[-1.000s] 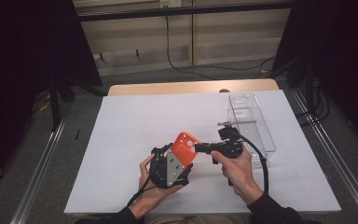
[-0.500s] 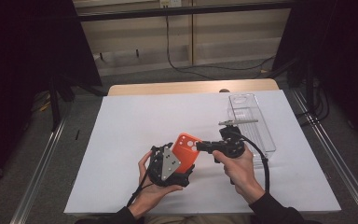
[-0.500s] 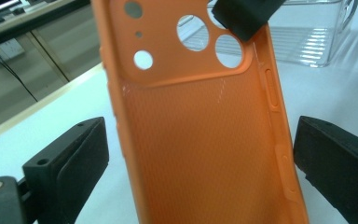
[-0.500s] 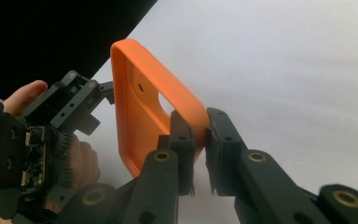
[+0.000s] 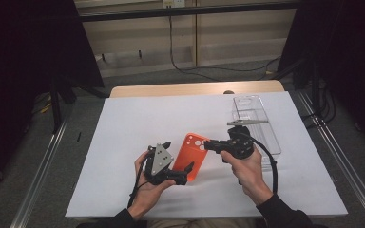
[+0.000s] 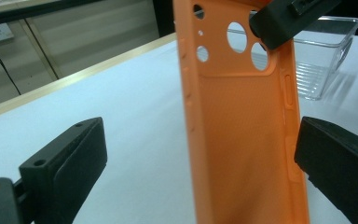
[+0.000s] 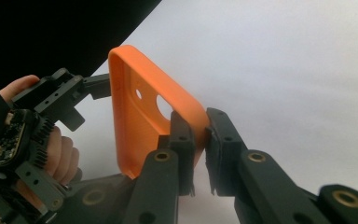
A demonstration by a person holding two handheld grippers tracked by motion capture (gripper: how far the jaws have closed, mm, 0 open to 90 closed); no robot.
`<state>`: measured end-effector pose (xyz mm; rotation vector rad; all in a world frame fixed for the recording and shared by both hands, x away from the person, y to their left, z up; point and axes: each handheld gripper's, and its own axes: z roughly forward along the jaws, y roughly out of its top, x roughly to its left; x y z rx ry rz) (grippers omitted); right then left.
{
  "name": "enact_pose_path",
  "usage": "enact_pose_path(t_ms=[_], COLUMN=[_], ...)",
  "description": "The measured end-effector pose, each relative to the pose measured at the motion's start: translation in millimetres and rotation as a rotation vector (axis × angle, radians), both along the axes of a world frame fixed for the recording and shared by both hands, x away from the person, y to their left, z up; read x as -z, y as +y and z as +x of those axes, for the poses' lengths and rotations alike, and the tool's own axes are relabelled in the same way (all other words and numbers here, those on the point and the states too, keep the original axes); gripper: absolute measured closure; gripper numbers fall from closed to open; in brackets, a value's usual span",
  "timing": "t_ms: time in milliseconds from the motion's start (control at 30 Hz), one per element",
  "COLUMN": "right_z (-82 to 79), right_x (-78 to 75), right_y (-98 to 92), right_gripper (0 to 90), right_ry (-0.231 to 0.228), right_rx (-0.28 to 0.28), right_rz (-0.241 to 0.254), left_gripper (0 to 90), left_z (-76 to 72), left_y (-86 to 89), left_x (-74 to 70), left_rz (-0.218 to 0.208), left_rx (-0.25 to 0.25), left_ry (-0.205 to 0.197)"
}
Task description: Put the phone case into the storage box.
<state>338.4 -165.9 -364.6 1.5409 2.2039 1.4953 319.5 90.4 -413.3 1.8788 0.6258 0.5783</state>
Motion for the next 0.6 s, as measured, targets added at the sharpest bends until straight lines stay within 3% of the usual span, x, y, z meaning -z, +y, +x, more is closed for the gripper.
enact_pose_path(t_ms=[167, 267, 600], right_z=[-0.7, -1.0, -0.4], right_x=[-3.8, -4.5, -7.5], right_y=[-2.3, -2.9, -10.3], right_gripper=[82.4, 82.4, 82.5], right_ry=[-0.028, -0.043, -0.077], right_rx=[0.003, 0.002, 0.005], right_rz=[-0.016, -0.019, -0.024], left_gripper=[2.1, 2.3, 4.5], left_z=[1.3, 2.5, 6.6], left_y=[5.1, 8.8, 18.4], left_x=[-0.5, 0.9, 4.6], left_rz=[-0.025, -0.072, -0.107], left_rx=[-0.003, -0.007, -0.037], left_ry=[0.011, 0.016, 0.022])
